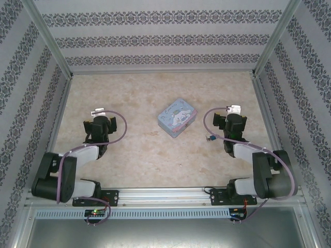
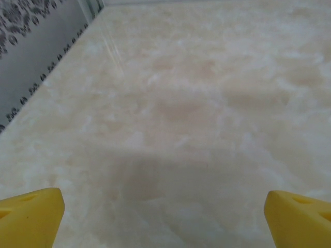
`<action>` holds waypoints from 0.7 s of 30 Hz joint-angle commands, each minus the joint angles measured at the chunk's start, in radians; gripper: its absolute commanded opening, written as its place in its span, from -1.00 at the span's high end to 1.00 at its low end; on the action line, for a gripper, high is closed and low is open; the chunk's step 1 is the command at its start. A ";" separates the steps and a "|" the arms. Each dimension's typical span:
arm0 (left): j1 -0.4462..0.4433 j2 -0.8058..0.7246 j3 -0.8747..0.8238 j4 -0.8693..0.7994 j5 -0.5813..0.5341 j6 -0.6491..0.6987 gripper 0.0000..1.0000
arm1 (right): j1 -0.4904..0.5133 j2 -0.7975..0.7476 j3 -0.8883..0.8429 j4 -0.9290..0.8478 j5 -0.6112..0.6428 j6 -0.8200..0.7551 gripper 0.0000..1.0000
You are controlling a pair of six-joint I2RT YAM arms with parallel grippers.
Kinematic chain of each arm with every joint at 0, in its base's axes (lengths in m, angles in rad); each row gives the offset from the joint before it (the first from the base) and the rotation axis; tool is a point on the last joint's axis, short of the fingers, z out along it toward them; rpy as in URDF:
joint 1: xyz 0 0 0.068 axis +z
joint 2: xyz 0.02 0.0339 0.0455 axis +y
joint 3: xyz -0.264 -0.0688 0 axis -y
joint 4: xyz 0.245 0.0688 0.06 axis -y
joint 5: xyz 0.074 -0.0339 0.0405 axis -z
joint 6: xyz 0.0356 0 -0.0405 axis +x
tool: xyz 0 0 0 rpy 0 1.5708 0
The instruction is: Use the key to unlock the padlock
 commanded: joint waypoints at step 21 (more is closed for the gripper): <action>0.126 0.209 0.032 0.298 0.397 0.071 -0.99 | -0.043 0.152 0.007 0.246 -0.141 -0.019 -0.96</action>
